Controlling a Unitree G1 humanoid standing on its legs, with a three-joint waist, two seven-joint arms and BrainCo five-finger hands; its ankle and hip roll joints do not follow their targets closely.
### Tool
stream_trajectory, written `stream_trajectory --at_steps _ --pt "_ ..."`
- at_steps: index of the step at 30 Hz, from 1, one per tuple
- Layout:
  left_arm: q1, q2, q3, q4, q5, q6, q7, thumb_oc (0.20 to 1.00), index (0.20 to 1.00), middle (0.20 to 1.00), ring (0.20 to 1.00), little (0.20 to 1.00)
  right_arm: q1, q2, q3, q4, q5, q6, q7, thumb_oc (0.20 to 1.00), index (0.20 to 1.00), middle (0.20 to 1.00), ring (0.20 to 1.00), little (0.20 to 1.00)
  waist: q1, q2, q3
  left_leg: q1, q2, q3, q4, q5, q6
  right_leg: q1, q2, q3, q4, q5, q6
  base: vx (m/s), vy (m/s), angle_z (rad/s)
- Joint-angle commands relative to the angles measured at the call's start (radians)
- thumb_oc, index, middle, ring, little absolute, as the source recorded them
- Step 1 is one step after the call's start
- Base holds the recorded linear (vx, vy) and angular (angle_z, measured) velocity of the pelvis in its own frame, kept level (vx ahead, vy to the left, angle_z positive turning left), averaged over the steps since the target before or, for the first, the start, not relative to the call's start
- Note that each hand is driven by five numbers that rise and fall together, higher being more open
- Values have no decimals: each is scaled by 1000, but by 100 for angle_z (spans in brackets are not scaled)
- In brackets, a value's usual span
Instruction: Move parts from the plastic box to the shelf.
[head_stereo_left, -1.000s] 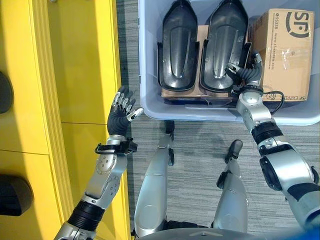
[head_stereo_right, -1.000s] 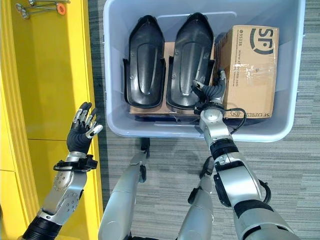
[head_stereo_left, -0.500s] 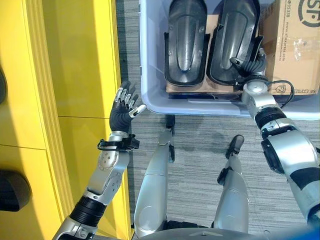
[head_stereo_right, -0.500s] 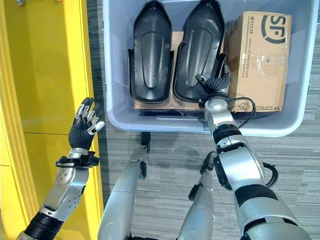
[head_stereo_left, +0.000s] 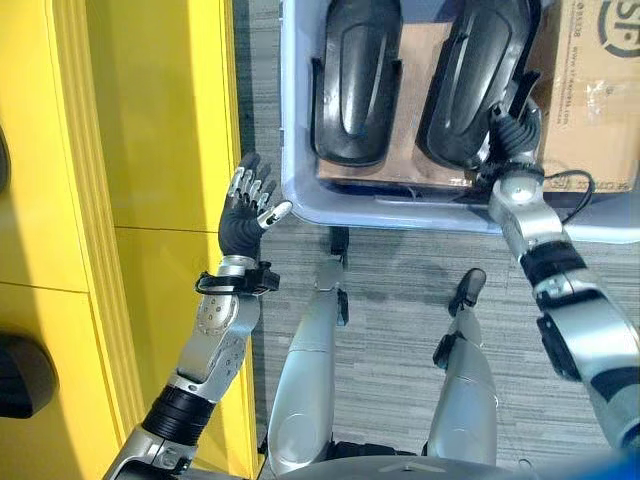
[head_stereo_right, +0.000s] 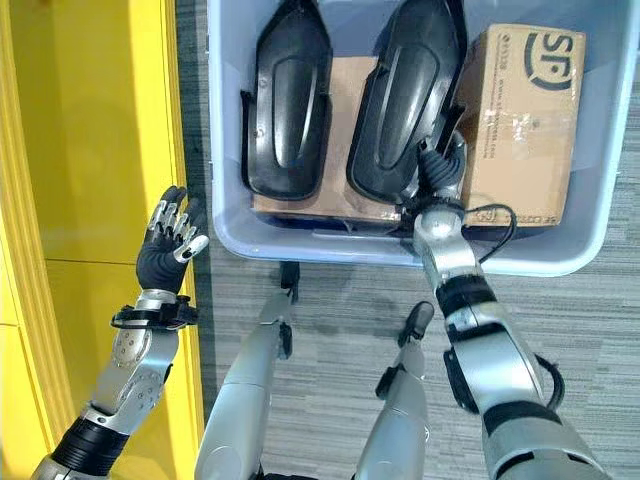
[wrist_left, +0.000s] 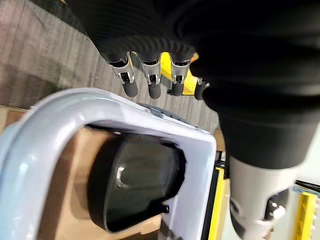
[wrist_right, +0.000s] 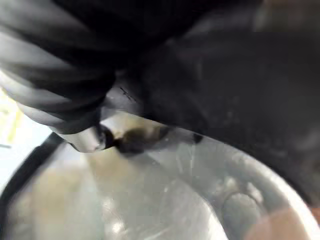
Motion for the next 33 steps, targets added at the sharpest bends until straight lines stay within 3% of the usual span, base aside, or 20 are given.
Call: stream_trajectory --at_steps 1,2,9,18,21,22,23,24,25,26,28,29,30,31,32,33 --pt "36 31 33 -83 18 -53 18 1000 1000 1000 1000 1000 8 31 5 -20 -70 -45 2 200 200 200 200 200 3 8 7 42 50 6 -14 -44 -42 47 19 25 77 -28 -46 -26 -40 -4" --pt "55 34 50 -80 17 -48 19 1000 1000 1000 1000 1000 91 38 -28 -171 -116 -51 -1 200 200 200 200 200 -1 0 7 77 56 0 -18 -42 -44 80 18 18 75 -28 -44 -24 -41 -3" --pt "128 38 89 -70 19 -21 0 1000 1000 1000 1000 1000 292 82 -87 -461 -166 -84 26 200 200 200 200 200 -4 -15 -41 180 75 -10 -35 -38 -50 178 20 0 63 -45 -45 -13 -36 -1" --pt "202 43 134 -45 23 5 -31 1000 1000 1000 1000 1000 437 101 -84 -668 -148 -126 103 200 200 200 200 200 -15 -37 -118 306 120 -11 -41 -36 -60 271 43 1 92 -102 -55 5 -43 -1" --pt "265 44 179 -13 35 33 -52 1000 1000 1000 1000 1000 560 111 -78 -752 -80 -144 185 200 200 200 200 200 -28 -45 -164 410 163 -12 -65 -21 -71 323 74 1 168 -173 -72 3 -132 -7" --pt "265 44 179 -13 35 33 -52 1000 1000 1000 1000 1000 561 111 -78 -752 -80 -144 185 200 200 200 200 200 -28 -44 -165 409 164 -12 -68 -17 -71 321 75 1 166 -170 -72 -18 -234 -8" --pt "303 34 208 8 43 49 -60 1000 1000 1000 1000 1000 618 114 -72 -771 -46 -146 221 200 200 200 200 200 -35 -45 -195 469 197 -16 -91 4 -83 352 99 -5 212 -211 -86 -18 -141 -4" --pt "303 34 208 7 43 49 -60 1000 1000 1000 1000 1000 618 113 -72 -771 -46 -146 221 200 200 200 200 200 -35 -44 -197 468 198 -16 -94 8 -83 351 101 -6 210 -208 -86 -24 -319 -4" --pt "335 13 230 21 50 68 -68 1000 1000 1000 1000 1000 659 123 -67 -777 5 -147 249 200 200 200 200 200 -35 -48 -228 523 232 -18 -120 34 -92 378 137 -10 260 -261 -110 -19 -178 -3" --pt "335 12 230 20 50 68 -68 1000 1000 1000 1000 1000 659 123 -67 -777 5 -147 249 200 200 200 200 200 -35 -46 -230 521 234 -19 -123 37 -92 376 139 -11 258 -258 -110 -38 -262 -2" --pt "353 -9 249 23 49 76 -65 1000 1000 1000 1000 1000 665 124 -58 -774 31 -144 258 200 200 200 200 200 -25 -44 -244 547 269 -31 -137 83 -107 387 172 -24 313 -307 -137 -76 -238 2" --pt "375 -32 256 28 56 85 -65 1000 1000 1000 1000 1000 664 127 -40 -769 65 -145 274 200 200 200 200 200 -15 -38 -244 567 298 -48 -159 152 -125 392 209 -42 353 -338 -164 -130 -318 13" --pt "383 -45 262 29 52 88 -61 1000 1000 1000 1000 1000 659 126 -33 -769 84 -143 279 200 200 200 200 200 -7 -35 -244 570 311 -53 -174 181 -131 396 224 -51 363 -351 -174 -197 -391 31" --pt "412 -70 272 35 52 95 -67 1000 1000 1000 1000 1000 653 117 -21 -772 98 -139 295 200 200 200 200 200 13 -24 -244 569 327 -72 -211 259 -147 397 253 -77 370 -361 -192 -298 -381 53" --pt "418 -94 270 54 46 97 -73 1000 1000 1000 1000 1000 647 96 -20 -766 104 -137 296 200 200 200 200 200 34 -19 -240 547 310 -41 -245 339 -154 418 246 -129 332 -348 -199 -249 -293 77" --pt "418 -94 270 54 46 97 -73 1000 1000 1000 1000 1000 647 96 -20 -766 104 -137 296 200 200 200 200 200 34 -19 -240 547 310 -41 -245 339 -154 418 246 -129 332 -348 -199 -279 -228 114"
